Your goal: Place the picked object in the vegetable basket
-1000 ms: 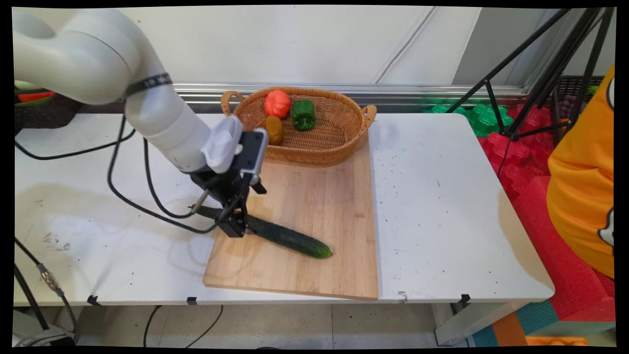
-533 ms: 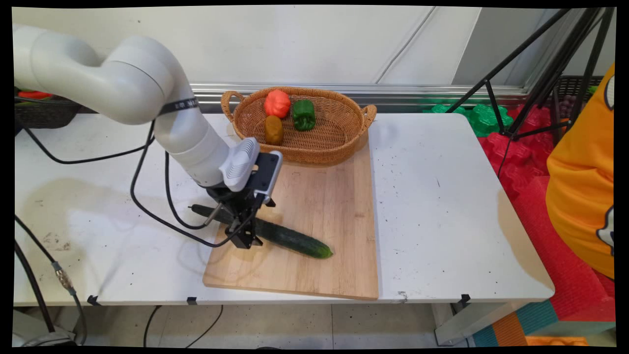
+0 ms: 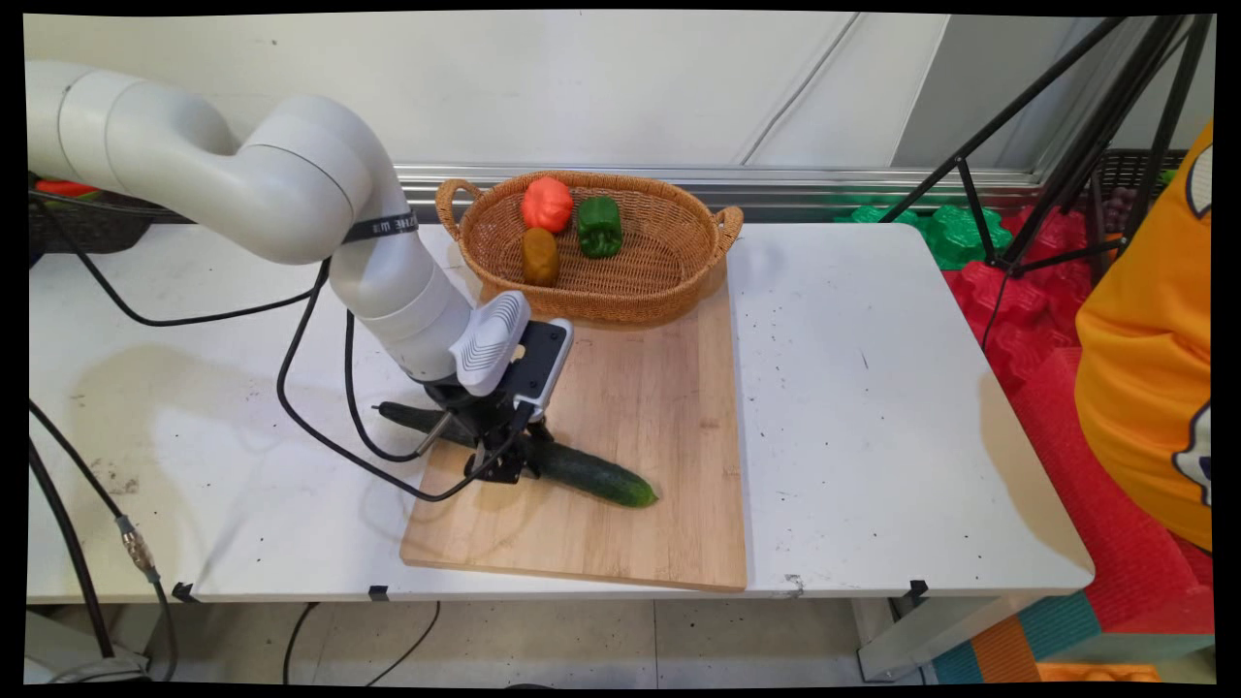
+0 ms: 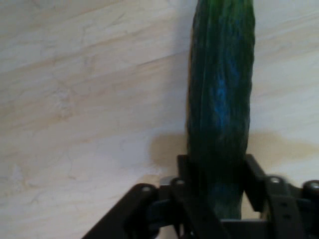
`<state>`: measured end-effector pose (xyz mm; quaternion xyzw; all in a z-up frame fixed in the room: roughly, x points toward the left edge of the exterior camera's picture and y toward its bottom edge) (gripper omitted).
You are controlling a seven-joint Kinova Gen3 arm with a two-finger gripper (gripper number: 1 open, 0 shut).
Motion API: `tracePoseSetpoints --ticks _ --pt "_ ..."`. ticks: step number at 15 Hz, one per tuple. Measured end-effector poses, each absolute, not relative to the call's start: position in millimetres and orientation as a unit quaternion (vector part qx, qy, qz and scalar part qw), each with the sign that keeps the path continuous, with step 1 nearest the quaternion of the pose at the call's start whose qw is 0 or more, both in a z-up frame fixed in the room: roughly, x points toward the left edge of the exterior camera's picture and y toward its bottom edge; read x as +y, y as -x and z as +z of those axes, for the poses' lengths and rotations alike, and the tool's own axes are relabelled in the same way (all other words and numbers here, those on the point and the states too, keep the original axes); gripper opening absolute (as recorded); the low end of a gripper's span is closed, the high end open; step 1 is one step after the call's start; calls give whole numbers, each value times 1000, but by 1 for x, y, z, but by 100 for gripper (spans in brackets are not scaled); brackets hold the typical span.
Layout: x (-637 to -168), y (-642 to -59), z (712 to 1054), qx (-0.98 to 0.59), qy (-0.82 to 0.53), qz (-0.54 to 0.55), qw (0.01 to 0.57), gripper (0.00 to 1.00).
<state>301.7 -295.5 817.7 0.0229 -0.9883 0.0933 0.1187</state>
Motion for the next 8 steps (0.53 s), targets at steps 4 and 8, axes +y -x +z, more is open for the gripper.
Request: tracePoseSetpoints --ticks 4,8 --pt "-291 -301 826 -988 -10 100 120 0" --pt "-284 -303 858 -984 -12 123 129 0"
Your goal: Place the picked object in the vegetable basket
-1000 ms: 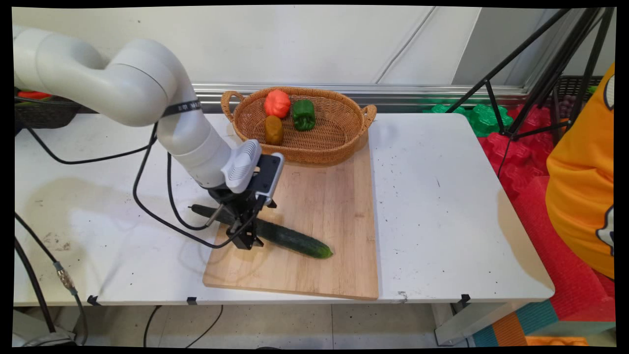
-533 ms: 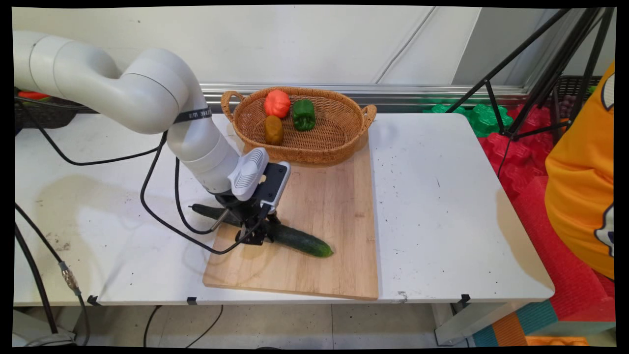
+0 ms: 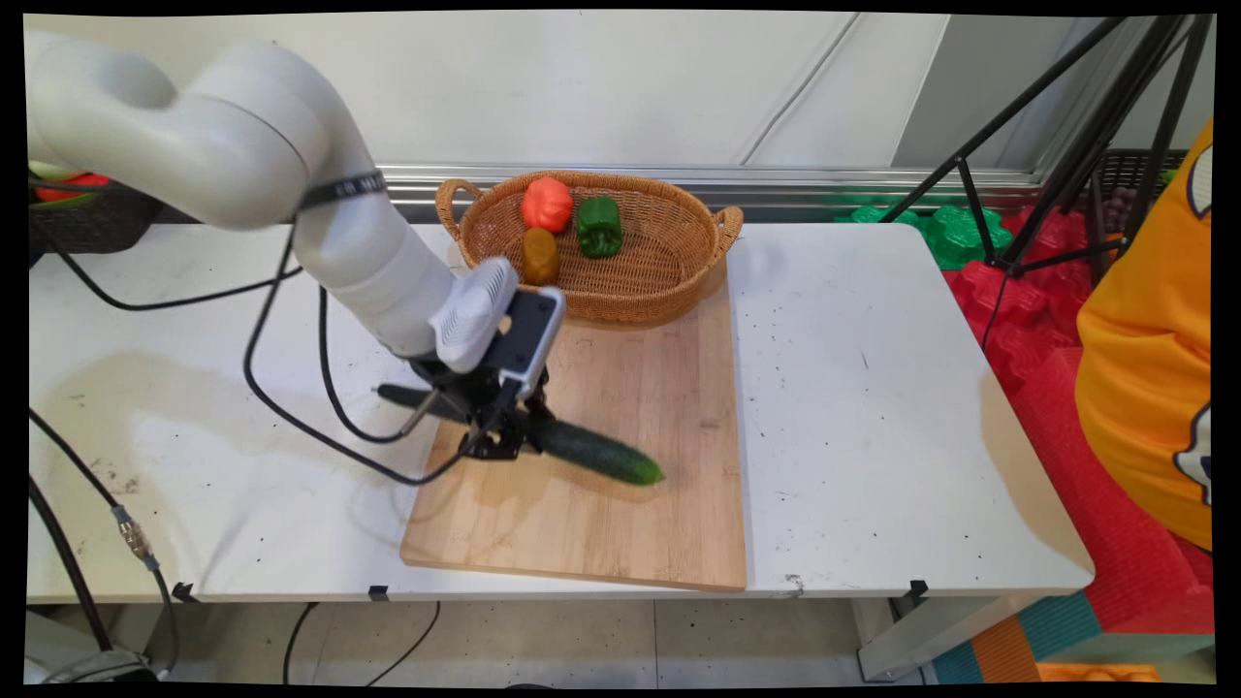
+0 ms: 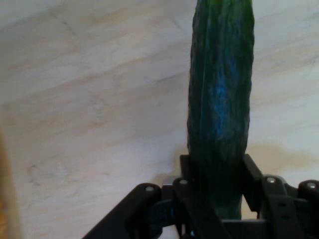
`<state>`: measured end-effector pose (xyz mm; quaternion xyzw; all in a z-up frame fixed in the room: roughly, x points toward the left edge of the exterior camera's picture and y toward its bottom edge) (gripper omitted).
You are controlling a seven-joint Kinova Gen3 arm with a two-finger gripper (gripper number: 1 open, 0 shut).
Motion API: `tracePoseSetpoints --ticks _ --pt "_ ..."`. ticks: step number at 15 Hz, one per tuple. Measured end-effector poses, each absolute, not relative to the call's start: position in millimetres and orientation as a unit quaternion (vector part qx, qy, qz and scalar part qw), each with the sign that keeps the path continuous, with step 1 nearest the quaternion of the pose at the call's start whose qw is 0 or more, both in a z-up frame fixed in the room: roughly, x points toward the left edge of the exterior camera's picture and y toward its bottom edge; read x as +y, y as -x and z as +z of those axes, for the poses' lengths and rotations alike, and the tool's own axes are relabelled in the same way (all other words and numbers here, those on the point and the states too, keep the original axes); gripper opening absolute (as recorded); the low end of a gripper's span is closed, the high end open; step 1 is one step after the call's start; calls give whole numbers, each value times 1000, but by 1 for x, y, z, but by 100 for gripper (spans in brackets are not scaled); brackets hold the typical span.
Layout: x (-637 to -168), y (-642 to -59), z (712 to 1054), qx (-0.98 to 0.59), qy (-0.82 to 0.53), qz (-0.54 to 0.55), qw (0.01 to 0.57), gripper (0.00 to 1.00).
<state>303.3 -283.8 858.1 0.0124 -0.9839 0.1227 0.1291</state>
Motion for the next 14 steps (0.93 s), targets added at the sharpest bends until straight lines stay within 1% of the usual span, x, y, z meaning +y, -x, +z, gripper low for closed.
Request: tracePoseSetpoints --ticks 5,9,14 --pt "-280 -305 910 -977 -29 156 146 0" --pt "-291 -305 953 -969 -36 189 155 0" --pt "-317 -308 984 -961 -38 230 147 0"
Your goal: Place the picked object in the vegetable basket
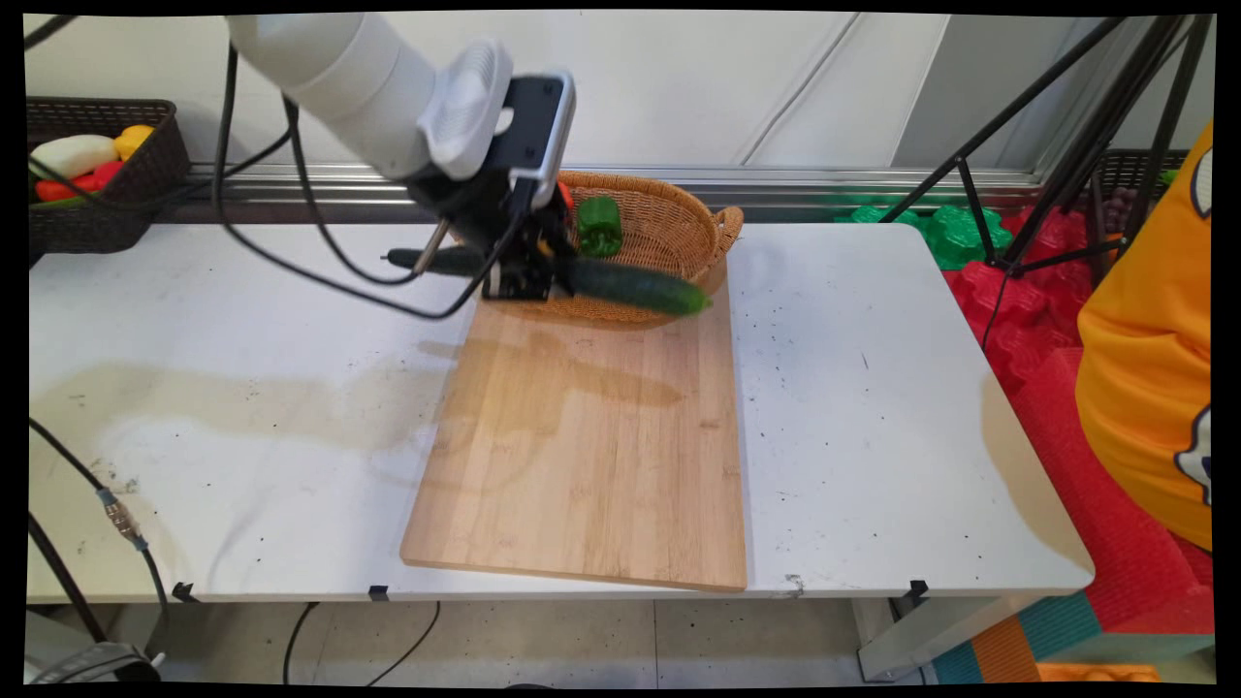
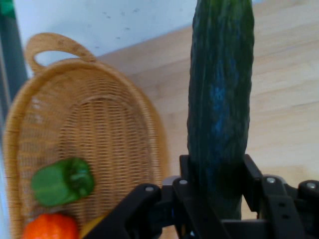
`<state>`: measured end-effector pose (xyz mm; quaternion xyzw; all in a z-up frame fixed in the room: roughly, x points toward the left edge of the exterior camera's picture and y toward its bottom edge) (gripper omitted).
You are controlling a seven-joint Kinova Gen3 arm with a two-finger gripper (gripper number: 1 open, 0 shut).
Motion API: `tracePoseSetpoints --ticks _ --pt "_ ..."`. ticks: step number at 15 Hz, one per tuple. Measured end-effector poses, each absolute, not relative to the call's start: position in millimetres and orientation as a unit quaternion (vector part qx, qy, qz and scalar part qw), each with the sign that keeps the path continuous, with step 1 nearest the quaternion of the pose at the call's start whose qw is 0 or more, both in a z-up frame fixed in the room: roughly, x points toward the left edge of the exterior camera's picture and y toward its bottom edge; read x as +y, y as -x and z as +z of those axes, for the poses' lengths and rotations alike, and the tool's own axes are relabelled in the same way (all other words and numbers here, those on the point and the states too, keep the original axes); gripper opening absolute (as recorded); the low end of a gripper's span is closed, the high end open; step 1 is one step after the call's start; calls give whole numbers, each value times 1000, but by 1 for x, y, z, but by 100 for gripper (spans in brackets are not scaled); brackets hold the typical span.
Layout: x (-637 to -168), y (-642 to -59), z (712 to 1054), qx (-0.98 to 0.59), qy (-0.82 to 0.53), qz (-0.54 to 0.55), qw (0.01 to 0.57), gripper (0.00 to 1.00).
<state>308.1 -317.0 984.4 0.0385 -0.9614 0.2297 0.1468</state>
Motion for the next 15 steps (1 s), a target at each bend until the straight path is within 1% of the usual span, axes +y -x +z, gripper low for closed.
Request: tracePoseSetpoints --ticks 5,8,12,15 --pt "-356 -314 1005 -952 -39 273 130 0" --pt "-378 -318 1011 -948 -38 294 119 0" --pt "-411 -323 1013 -941 -35 321 102 0" --pt "-431 -327 1008 -939 -33 331 90 0"
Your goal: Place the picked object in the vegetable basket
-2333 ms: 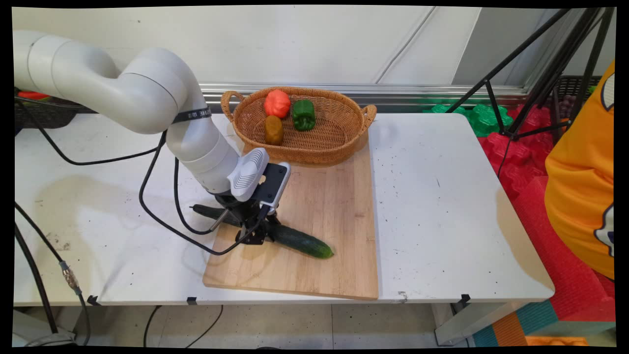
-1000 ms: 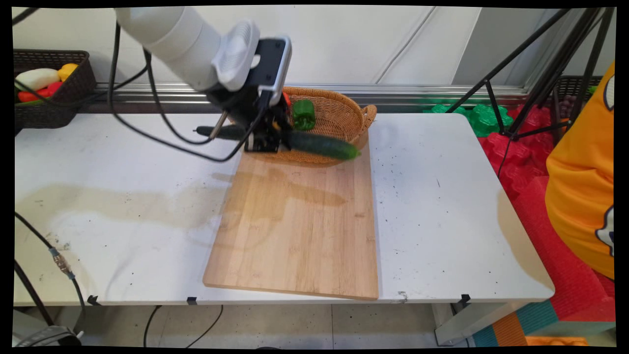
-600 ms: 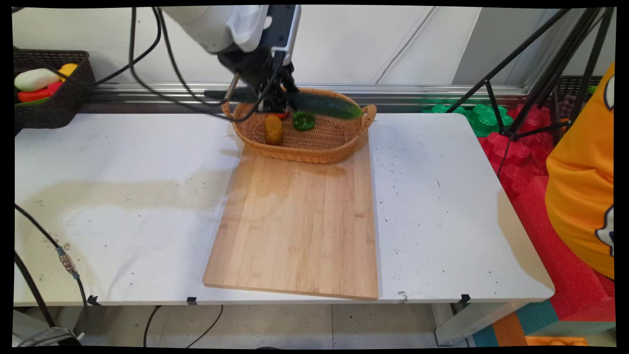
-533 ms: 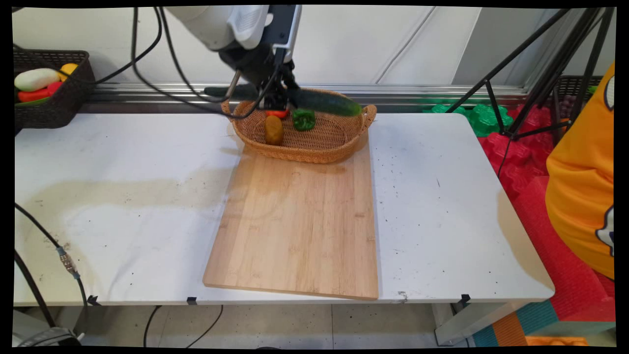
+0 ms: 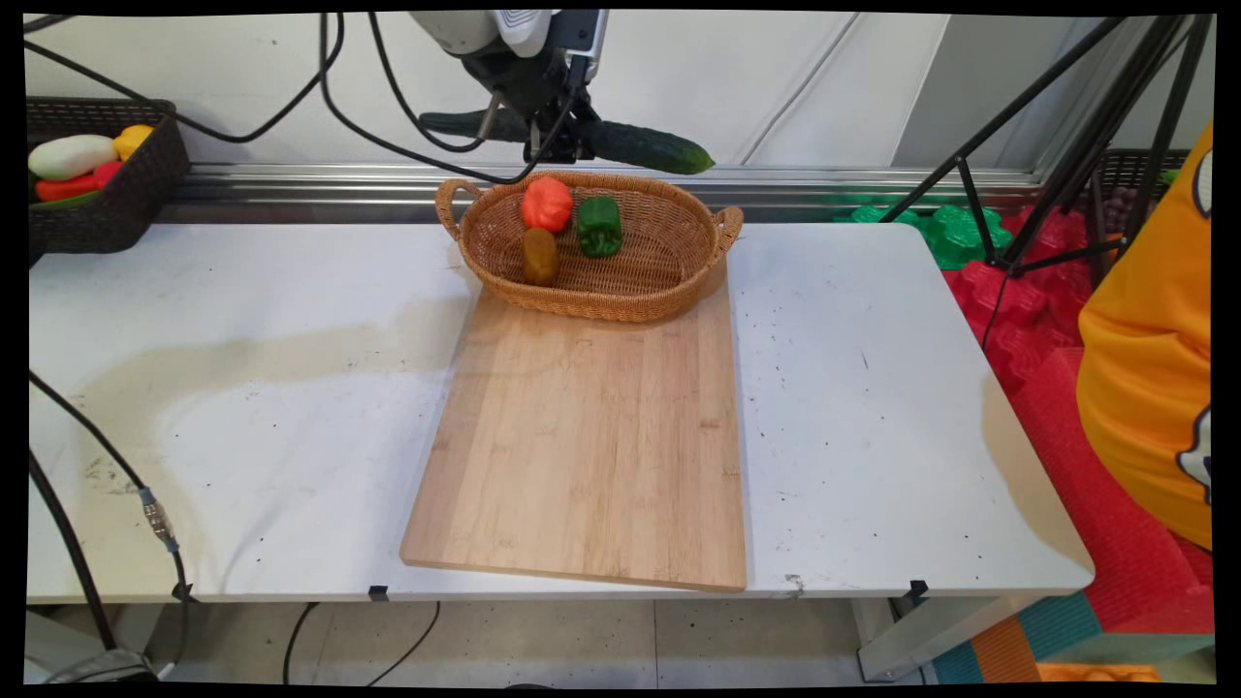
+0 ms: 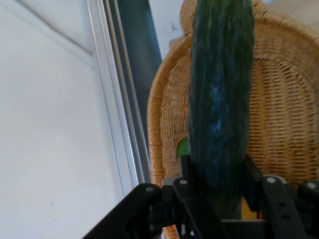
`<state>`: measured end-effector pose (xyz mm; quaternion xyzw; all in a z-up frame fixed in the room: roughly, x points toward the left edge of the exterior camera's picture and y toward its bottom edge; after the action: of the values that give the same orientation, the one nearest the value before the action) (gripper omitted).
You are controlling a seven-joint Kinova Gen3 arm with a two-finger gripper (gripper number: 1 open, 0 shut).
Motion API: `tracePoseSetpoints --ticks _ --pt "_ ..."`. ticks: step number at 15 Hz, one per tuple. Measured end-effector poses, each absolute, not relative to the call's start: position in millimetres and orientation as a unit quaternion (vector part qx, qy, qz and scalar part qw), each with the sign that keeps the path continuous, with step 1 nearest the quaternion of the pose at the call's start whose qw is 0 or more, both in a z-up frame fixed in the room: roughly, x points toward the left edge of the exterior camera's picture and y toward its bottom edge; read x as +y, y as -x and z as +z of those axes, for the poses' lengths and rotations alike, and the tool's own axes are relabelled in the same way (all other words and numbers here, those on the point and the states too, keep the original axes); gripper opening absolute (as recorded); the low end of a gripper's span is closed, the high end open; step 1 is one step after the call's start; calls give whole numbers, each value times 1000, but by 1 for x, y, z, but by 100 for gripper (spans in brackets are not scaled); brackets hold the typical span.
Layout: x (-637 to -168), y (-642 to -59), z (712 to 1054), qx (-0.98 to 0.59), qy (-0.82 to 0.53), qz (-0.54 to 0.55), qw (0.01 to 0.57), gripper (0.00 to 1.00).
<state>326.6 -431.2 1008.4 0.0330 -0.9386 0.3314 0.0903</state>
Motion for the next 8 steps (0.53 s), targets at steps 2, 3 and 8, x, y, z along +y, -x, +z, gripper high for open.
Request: tracePoseSetpoints --ticks 2,3,8 --pt "-442 -329 1002 -939 -33 333 84 0" --pt "-447 -330 998 -939 -33 332 80 0" --pt "-470 -336 961 -948 -43 310 63 0"
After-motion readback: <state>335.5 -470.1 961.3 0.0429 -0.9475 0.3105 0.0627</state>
